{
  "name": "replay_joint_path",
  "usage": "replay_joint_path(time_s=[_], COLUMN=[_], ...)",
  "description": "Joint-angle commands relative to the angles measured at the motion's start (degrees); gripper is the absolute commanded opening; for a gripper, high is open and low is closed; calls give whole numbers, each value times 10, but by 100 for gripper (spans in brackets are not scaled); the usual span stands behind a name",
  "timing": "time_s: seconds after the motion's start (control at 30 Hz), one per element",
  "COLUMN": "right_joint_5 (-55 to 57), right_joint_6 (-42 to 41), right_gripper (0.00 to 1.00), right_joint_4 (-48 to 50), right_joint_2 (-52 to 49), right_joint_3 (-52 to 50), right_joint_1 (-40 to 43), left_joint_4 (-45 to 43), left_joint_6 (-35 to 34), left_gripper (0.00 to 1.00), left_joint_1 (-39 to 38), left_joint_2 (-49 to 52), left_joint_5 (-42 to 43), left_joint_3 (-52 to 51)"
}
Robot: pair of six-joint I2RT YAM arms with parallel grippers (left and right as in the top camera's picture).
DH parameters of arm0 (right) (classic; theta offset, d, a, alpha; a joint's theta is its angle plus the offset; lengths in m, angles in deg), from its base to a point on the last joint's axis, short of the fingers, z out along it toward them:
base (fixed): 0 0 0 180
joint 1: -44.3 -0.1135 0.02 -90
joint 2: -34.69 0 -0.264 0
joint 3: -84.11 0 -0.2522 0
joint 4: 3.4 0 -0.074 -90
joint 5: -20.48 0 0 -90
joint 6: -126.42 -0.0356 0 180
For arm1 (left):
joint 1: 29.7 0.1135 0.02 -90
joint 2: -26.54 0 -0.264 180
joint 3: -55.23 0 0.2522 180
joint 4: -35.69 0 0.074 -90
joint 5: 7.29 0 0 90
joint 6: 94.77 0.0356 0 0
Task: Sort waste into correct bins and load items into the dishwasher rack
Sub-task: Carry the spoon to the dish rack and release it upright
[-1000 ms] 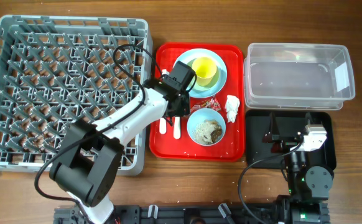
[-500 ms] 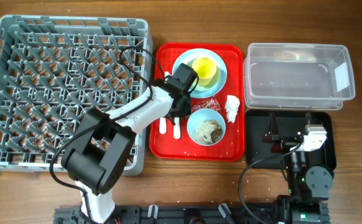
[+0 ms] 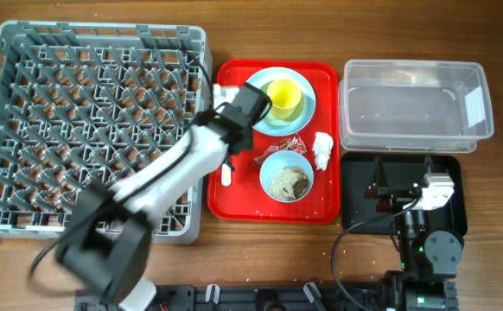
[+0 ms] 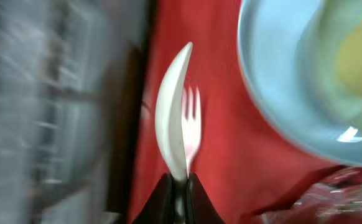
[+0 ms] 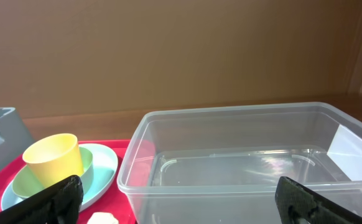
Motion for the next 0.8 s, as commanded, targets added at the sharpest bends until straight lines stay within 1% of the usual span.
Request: replay_joint_path(time_s=[0.0, 0.03, 0.07, 0.13, 0.2, 0.27, 0.3, 0.37, 0.43, 0.47, 0.6, 0.63, 0.67, 0.77], right_joint_5=[2, 2, 2, 2, 2, 2, 2, 2, 2, 2, 2, 2, 2, 2], right_joint_6=[0, 0, 0, 0, 0, 0, 0, 0, 0, 0, 0, 0, 0, 0], right_gripper=[100, 100, 100, 100, 100, 100, 100, 100, 100, 100, 100, 100, 100, 100], right_joint_4=[2, 2, 2, 2, 2, 2, 2, 2, 2, 2, 2, 2, 2, 2], right_joint_2=[2, 2, 2, 2, 2, 2, 2, 2, 2, 2, 2, 2, 2, 2], right_joint_3=[-1, -1, -1, -1, -1, -1, -1, -1, -1, -1, -1, -1, -1, -1], right_joint_1=[2, 2, 2, 2, 2, 2, 2, 2, 2, 2, 2, 2, 2, 2], left_joint_4=[3, 6, 14, 39, 59, 65, 66, 66, 64, 65, 69, 72, 75, 77], left_joint_6=[96, 134, 136, 149, 167, 191, 206, 207, 207, 206, 205, 203, 190, 189], left_gripper=[4, 4, 4, 4, 4, 4, 4, 4, 4, 4, 4, 8, 7, 4], left_joint_1=[2, 2, 5, 21, 45, 80, 97, 115, 135, 140, 142, 143, 143, 143], left_joint_2=[-129, -176, -190, -201, -190, -163, -146, -127, -100, -91, -71, -68, -63, -57], left_joint_5=[-82, -94, -100, -108, -108, -79, -38, 2, 70, 83, 103, 103, 103, 102], left_joint_3=[2, 2, 2, 2, 2, 2, 2, 2, 2, 2, 2, 2, 2, 2])
